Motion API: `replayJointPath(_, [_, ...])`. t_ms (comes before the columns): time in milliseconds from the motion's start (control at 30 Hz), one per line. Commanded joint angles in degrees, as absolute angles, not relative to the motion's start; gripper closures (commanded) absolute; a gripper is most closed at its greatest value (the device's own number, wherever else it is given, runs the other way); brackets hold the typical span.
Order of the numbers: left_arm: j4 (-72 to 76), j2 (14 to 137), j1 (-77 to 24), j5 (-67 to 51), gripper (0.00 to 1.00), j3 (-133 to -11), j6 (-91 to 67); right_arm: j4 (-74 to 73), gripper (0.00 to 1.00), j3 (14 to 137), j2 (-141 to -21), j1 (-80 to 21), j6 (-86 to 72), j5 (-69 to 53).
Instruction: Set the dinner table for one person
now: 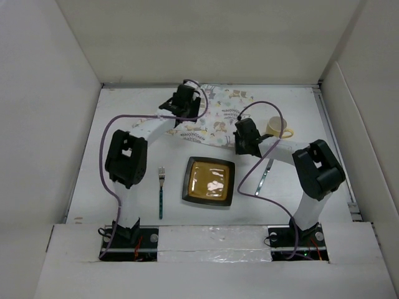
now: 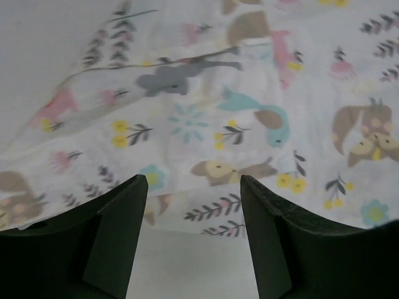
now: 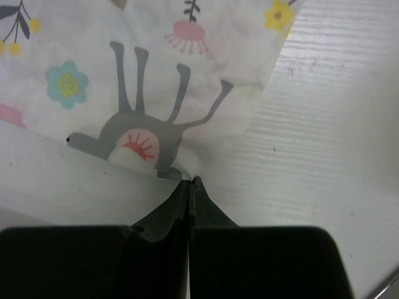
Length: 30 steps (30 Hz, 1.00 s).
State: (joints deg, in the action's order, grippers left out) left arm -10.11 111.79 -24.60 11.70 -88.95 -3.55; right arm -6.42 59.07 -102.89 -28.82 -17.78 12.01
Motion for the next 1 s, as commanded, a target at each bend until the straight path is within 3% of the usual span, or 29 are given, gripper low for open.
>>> replayJointPath(0, [-10.5,117.3,-28.1,9.9,0.41,-93.3,2.8,-4.0,1.0,56.3,-98.4,-28.8,-17.8,12.2])
replayJointPath(233, [-9.2,122.6,-30.1,3.3,0.41,-98.1,2.5,-3.3,1.0,54.1,-98.0,-26.9,-17.8,11.8])
replayJointPath(867, [-9.3,125.7,-31.3,-3.0,0.53,-97.6,5.2,-0.9,1.0,53.4,-97.2,-26.4,-17.8,9.1])
replayJointPath(967, [-9.9,127.0,-31.3,-3.0,0.59,-98.3,5.2,-0.7,1.0,53.3,-97.1,-26.4,-17.8,9.5])
